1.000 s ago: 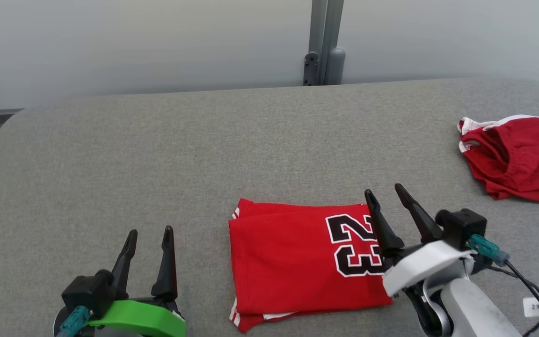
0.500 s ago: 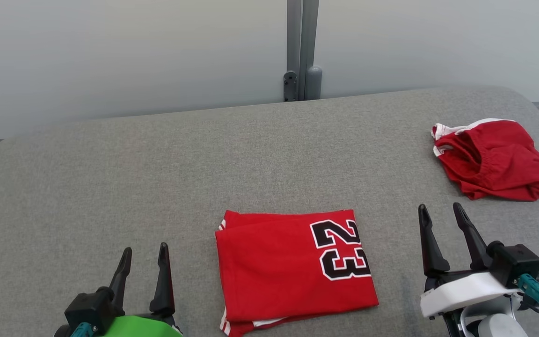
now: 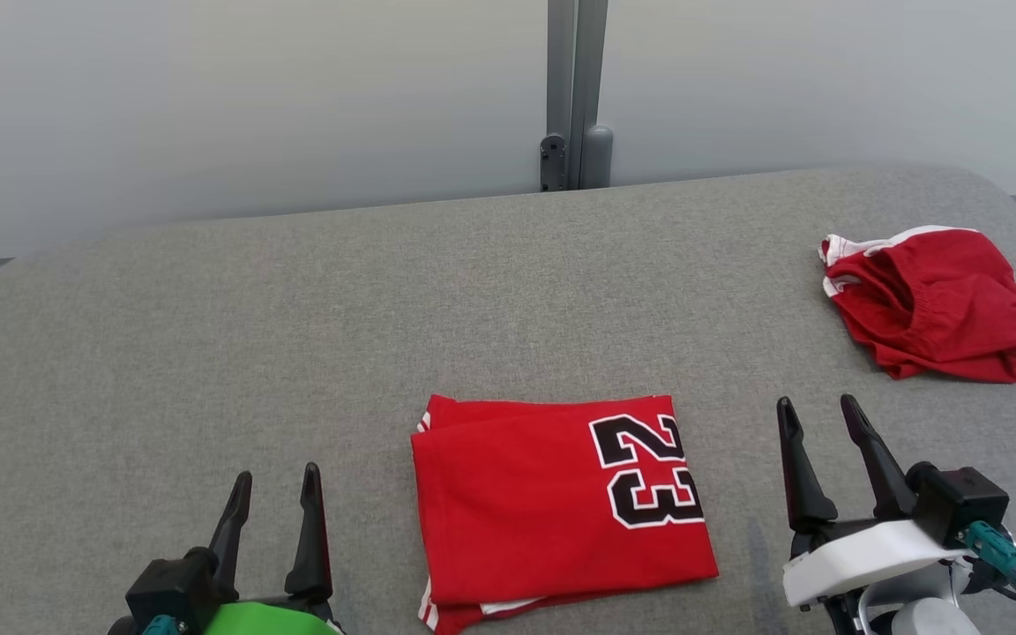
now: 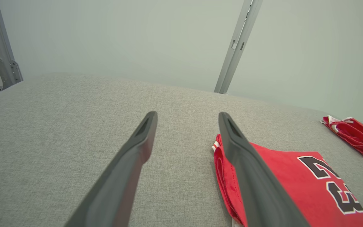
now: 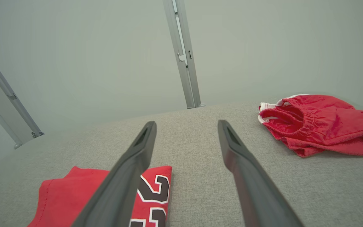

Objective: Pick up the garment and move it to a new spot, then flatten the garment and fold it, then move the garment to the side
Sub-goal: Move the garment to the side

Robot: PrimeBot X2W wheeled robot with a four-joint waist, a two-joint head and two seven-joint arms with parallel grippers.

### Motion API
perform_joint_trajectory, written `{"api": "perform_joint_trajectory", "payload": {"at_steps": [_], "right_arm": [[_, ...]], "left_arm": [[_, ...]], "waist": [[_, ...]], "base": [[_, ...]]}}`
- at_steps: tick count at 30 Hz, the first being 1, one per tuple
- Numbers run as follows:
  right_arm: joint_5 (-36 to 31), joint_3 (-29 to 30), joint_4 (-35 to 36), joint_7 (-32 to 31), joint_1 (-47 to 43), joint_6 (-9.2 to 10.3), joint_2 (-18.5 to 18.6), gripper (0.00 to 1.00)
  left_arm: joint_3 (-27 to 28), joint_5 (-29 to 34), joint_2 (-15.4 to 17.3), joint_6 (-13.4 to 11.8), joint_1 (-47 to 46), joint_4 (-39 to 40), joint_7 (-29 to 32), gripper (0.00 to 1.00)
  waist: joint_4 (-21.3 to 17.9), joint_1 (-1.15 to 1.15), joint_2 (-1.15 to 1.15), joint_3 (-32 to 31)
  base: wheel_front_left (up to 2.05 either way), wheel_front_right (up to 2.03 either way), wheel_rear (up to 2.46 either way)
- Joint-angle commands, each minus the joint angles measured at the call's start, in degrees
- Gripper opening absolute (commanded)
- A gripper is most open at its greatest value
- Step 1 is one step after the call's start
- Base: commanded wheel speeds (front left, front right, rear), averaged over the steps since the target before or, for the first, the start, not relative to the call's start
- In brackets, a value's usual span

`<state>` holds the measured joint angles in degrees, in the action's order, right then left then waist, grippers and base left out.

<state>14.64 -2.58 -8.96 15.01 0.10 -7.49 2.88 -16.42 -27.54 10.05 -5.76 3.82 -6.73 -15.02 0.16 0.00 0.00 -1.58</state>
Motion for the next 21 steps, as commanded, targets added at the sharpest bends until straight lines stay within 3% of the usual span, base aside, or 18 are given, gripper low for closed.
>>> {"api": "perform_joint_trajectory", "payload": {"at_steps": [1,11,21], "right_arm": [[0.60,-0.08,-0.57,-0.41,0.13,0.01,0.06,1.00],[3.71,-2.58,-7.59,-17.44,2.69,0.01,0.07,1.00],[5.38,-2.42,-16.49,-21.79,9.80,0.00,1.68,1.00]], "left_arm": [[0.37,0.89,-0.21,0.34,0.53,-0.19,-0.17,1.00],[0.47,1.52,-1.48,1.64,-0.29,-0.89,-0.17,1.00],[1.27,2.66,-3.14,2.92,-2.68,-1.54,-0.17,1.00]], "waist": [[0.13,0.00,0.00,0.07],[3.24,0.00,0.00,1.95],[8.17,0.00,0.00,6.88]], "base": [[0.00,0.00,0.00],[0.00,0.00,0.00],[0.00,0.00,0.00]]}}
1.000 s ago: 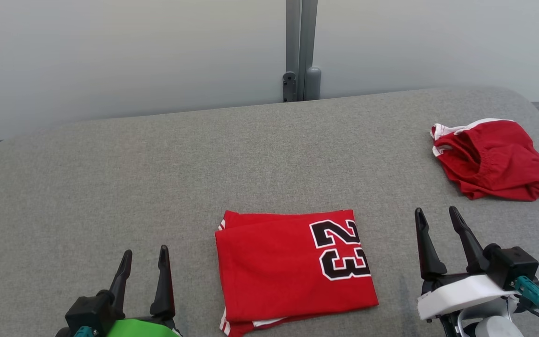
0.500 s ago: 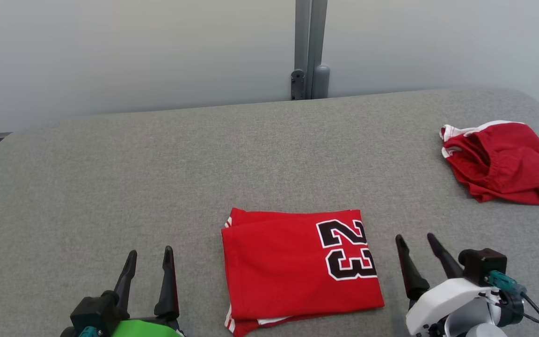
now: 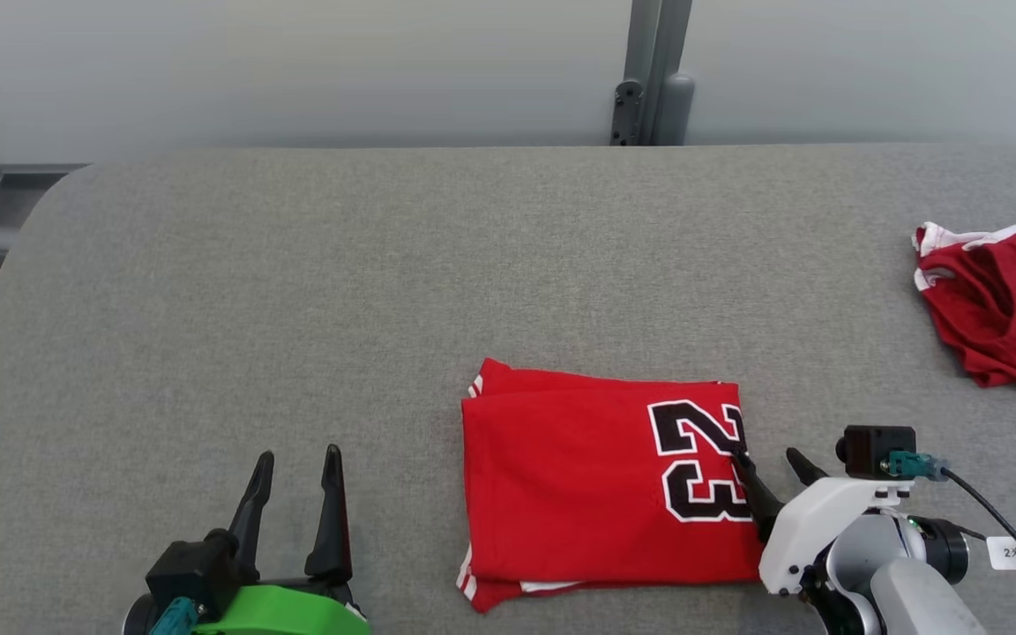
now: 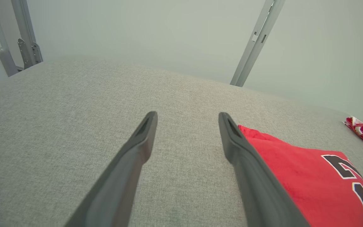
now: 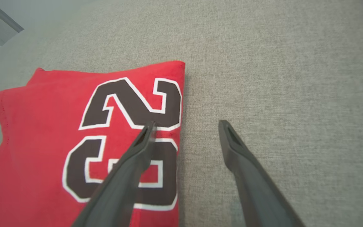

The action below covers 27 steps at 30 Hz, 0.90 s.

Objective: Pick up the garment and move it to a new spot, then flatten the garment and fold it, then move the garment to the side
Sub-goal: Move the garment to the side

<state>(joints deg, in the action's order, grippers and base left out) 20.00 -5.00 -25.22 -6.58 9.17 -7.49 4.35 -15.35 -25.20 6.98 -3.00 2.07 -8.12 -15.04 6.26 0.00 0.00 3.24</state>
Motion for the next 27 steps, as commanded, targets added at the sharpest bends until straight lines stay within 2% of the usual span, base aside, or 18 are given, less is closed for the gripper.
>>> {"api": "perform_joint_trajectory", "payload": {"at_steps": [1,8,9,10,11,12,13,20,27], "right_arm": [[0.14,-0.04,-1.14,-0.38,1.31,0.00,0.36,1.00],[2.60,-3.23,-6.25,-2.23,4.02,0.00,0.81,1.00],[2.85,-3.78,-6.58,-2.28,4.23,0.00,0.79,0.96],[3.06,-4.27,-6.92,-2.18,4.42,0.00,0.81,0.45],[3.29,-4.82,-7.12,-2.01,4.58,0.00,0.79,0.32],[3.54,-5.35,-7.21,-1.82,4.80,0.00,0.75,0.12],[3.74,-5.68,-7.17,-1.52,5.04,0.00,0.82,0.00],[3.70,-4.93,-5.06,2.70,7.88,0.06,3.07,0.00],[2.29,-0.28,-2.37,5.65,8.33,0.05,4.91,0.00]], "left_arm": [[0.30,0.40,-0.22,0.37,-1.06,-0.25,-0.16,1.00],[1.54,1.39,-1.23,1.20,-1.79,-0.80,-0.16,1.00],[1.69,1.50,-1.33,1.30,-1.78,-0.84,-0.16,1.00],[1.84,1.74,-1.46,1.31,-1.72,-0.80,-0.16,1.00],[1.97,1.92,-1.56,1.31,-1.65,-0.79,-0.16,1.00],[2.15,2.02,-1.60,1.42,-1.65,-0.86,-0.16,1.00],[2.30,2.09,-1.63,1.47,-1.69,-0.89,-0.17,1.00],[3.45,2.70,-1.99,2.34,-1.94,-0.84,-0.16,1.00],[3.76,3.90,-1.98,2.82,-1.99,-0.34,-0.16,1.00]], "waist": [[2.48,0.00,0.00,2.48],[3.71,0.00,0.00,4.04],[3.68,0.00,0.00,4.11],[3.59,0.00,0.00,4.16],[3.45,0.00,0.00,4.20],[3.23,0.00,0.00,4.24],[2.97,0.00,0.00,4.26],[-1.24,0.00,0.00,4.57],[-9.94,0.00,0.00,5.52]], "base": [[0.00,0.00,0.00],[0.00,0.00,0.00],[0.00,0.00,0.00],[0.00,0.00,0.00],[0.00,0.00,0.00],[0.00,0.00,0.00],[0.00,0.00,0.00],[0.00,0.00,0.00],[0.00,0.00,0.00]]}}
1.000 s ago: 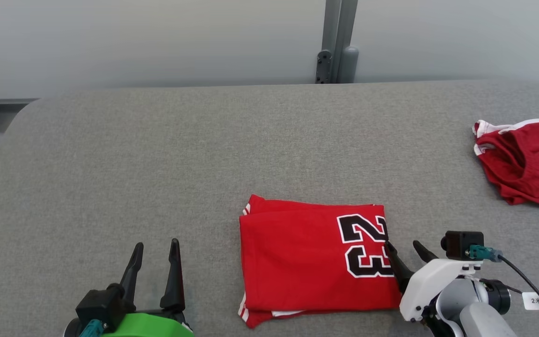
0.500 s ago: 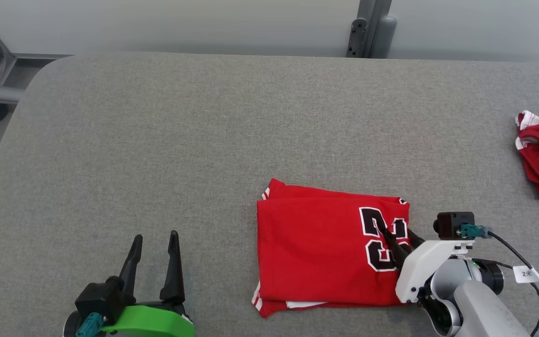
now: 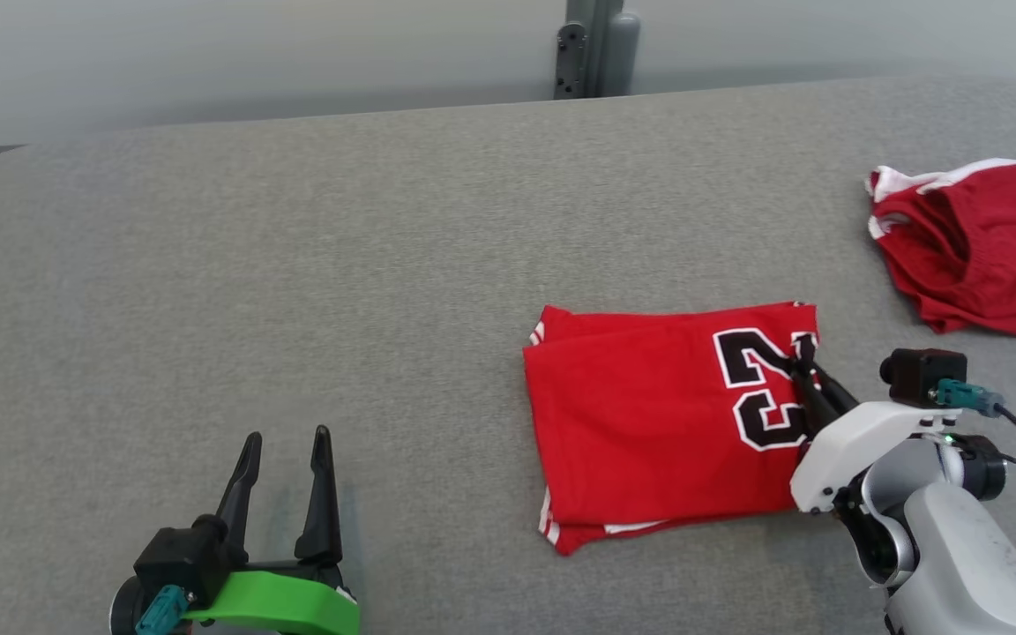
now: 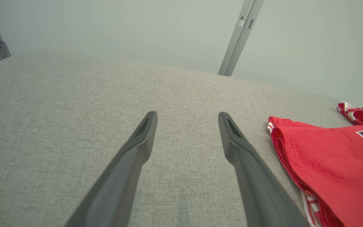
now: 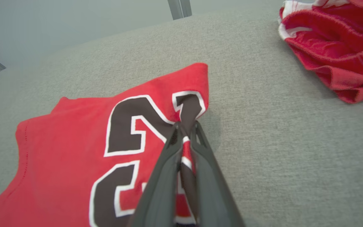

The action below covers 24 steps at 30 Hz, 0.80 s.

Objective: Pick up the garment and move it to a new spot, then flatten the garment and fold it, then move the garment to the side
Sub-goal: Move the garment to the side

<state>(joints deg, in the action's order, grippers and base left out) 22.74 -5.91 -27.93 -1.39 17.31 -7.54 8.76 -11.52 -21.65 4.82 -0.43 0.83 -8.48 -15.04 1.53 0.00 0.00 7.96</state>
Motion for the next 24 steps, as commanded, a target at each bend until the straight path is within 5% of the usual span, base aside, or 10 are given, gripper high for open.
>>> {"api": "perform_joint_trajectory", "payload": {"at_steps": [1,5,12,24], "right_arm": [[-0.57,1.30,0.78,0.74,0.10,0.11,0.58,0.00],[-1.37,4.27,3.03,1.07,-0.24,0.10,0.35,0.00],[-2.31,5.59,5.54,0.96,1.66,0.10,-1.03,0.00],[-2.82,4.24,6.59,1.26,7.73,0.09,-2.94,0.00]], "left_arm": [[-0.04,0.48,0.28,0.32,-0.85,0.08,-0.16,1.00],[-0.12,1.31,1.07,0.50,-1.91,0.05,-0.13,1.00],[-1.34,2.74,2.37,0.86,-4.53,0.68,1.15,1.00],[-2.50,2.95,2.63,0.77,-7.04,1.06,1.68,1.00]], "waist": [[-6.83,0.00,0.00,1.03],[-14.88,0.00,0.00,2.54],[-22.81,0.00,0.00,5.68],[-21.38,0.00,0.00,7.63]], "base": [[0.00,0.00,0.00],[0.00,0.00,0.00],[0.00,0.00,0.00],[0.00,0.00,0.00]]}}
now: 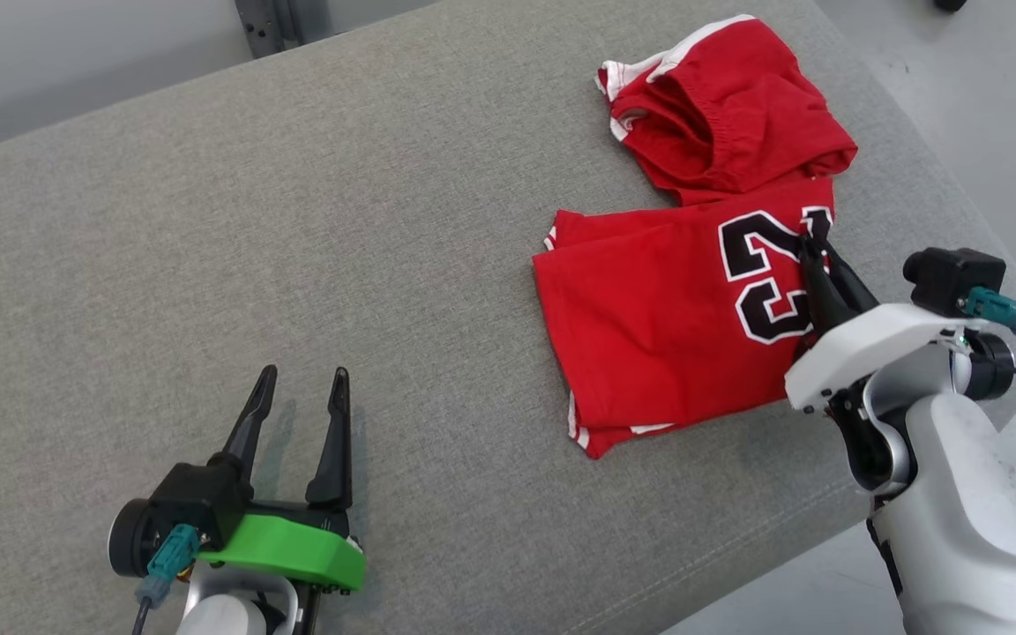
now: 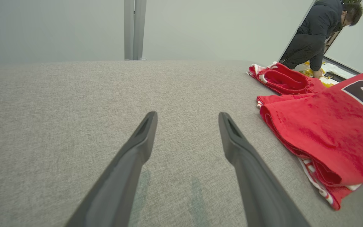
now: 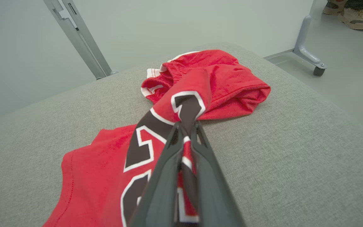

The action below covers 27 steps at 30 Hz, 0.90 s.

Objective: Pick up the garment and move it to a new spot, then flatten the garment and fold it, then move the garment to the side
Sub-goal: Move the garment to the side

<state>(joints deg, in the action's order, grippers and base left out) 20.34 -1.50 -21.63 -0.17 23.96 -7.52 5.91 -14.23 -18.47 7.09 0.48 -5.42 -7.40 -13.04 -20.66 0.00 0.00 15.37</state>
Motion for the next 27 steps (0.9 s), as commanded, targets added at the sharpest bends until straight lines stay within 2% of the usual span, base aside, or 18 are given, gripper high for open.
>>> {"api": "perform_joint_trajectory", "payload": {"at_steps": [1,5,11,16,27], "right_arm": [[-0.40,-0.54,0.34,-0.07,1.99,0.07,-0.23,0.00],[-0.59,-1.00,-0.62,-1.57,9.44,0.07,0.67,0.00],[-0.02,0.59,-3.88,-2.99,16.75,0.07,2.39,0.00],[-2.08,2.00,-8.28,-4.46,21.08,0.07,7.02,0.00],[-4.45,5.71,-11.60,-10.85,25.48,0.08,19.40,0.00]], "left_arm": [[0.29,-0.36,0.28,-0.18,-0.81,-0.07,-0.37,1.00],[-0.11,-0.74,-0.26,-0.27,-0.46,-0.22,-0.83,1.00],[-0.65,-0.94,-0.61,-0.17,-0.28,-0.49,-1.18,1.00],[-1.33,-0.81,-0.83,0.01,-0.97,-0.76,-1.37,1.00],[-2.13,-0.16,-0.39,0.15,-2.40,-0.66,-1.56,1.00]], "waist": [[1.31,0.00,0.00,0.09],[5.05,0.00,0.00,-0.41],[8.03,0.00,0.00,0.06],[10.61,0.00,0.00,1.36],[14.56,0.00,0.00,5.74]], "base": [[0.00,0.00,0.00],[0.00,0.00,0.00],[0.00,0.00,0.00],[0.00,0.00,0.00],[0.00,0.00,0.00]]}}
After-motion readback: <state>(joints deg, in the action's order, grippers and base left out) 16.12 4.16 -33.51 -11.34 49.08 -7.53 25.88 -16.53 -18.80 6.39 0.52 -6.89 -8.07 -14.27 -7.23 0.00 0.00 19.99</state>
